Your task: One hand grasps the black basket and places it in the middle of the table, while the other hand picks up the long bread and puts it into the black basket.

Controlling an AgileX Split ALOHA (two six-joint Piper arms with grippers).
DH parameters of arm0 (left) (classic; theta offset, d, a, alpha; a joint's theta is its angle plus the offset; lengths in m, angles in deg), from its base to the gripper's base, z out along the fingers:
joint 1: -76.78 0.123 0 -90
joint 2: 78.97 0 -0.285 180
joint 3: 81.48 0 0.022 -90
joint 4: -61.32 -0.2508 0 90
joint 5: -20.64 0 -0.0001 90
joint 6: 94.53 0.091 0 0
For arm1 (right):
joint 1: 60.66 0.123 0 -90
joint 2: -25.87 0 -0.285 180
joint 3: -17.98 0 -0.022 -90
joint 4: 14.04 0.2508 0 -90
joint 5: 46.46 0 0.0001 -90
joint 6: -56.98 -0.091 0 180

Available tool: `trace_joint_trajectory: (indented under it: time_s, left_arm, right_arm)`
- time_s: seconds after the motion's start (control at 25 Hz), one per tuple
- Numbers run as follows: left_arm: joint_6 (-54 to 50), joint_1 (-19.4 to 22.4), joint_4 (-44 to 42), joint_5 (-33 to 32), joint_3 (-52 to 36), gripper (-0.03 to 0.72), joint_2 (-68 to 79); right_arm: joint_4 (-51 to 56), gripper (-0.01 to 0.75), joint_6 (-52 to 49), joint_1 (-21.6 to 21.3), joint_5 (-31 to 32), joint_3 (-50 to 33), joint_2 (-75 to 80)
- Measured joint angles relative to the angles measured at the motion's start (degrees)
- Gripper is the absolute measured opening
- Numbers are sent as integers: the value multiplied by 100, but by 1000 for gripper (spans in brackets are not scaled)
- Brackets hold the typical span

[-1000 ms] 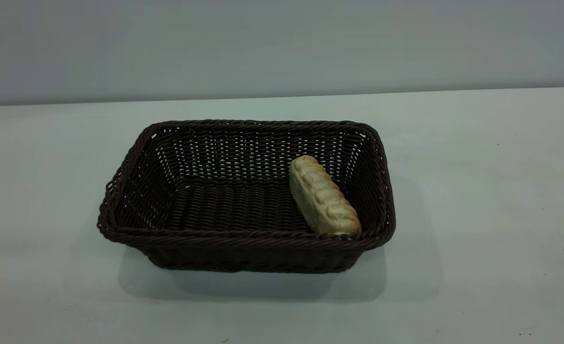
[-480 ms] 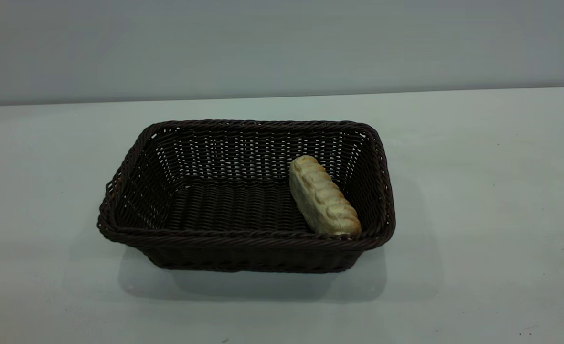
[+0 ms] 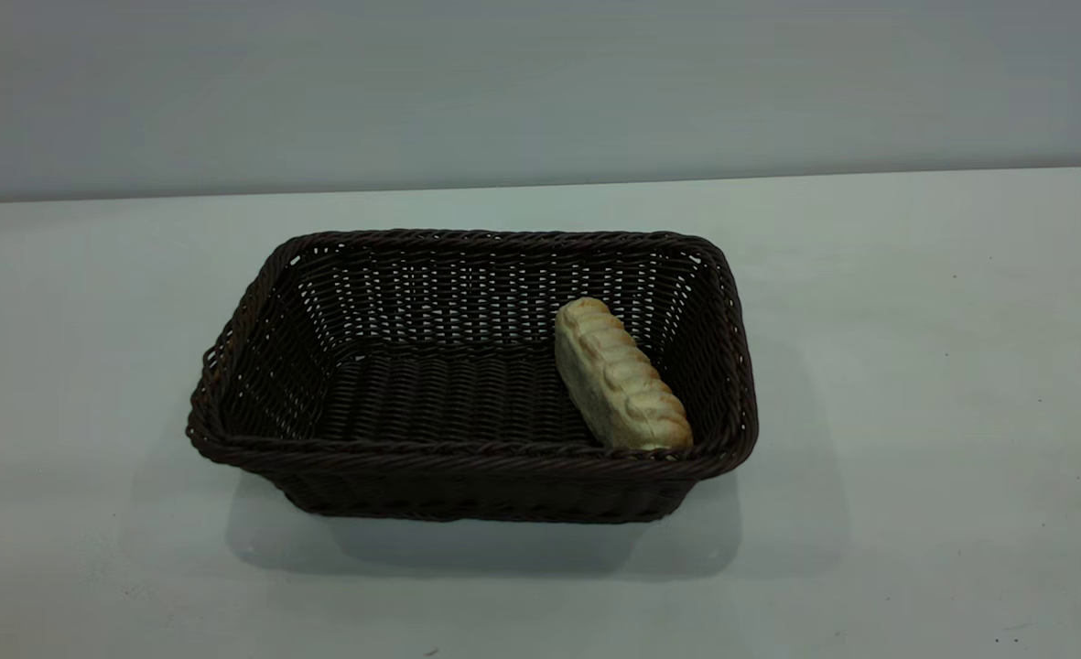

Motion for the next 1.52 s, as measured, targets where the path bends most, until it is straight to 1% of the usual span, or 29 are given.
trace_joint_trajectory:
  time_s: [0.56, 0.64, 0.84, 0.96, 1.2, 1.52]
  left_arm:
    - [0, 9, 4, 17, 0, 490, -30]
    - [12, 142, 12, 17, 0, 490, -128]
    - [23, 855, 16, 17, 0, 490, -649]
    - [23, 1090, 16, 11, 0, 490, -966]
    - [23, 1158, 16, -17, 0, 490, -1318]
    - [33, 1158, 16, -23, 0, 490, -1326]
  right_arm:
    - [48, 354, 0, -18, 0, 0, 0]
    - [53, 354, 0, -143, 0, 0, 0]
    - [59, 354, 0, -565, 0, 0, 0]
    - [59, 354, 0, -659, 0, 0, 0]
    - [59, 354, 0, -689, 0, 0, 0]
    - [59, 354, 0, -689, 0, 0, 0]
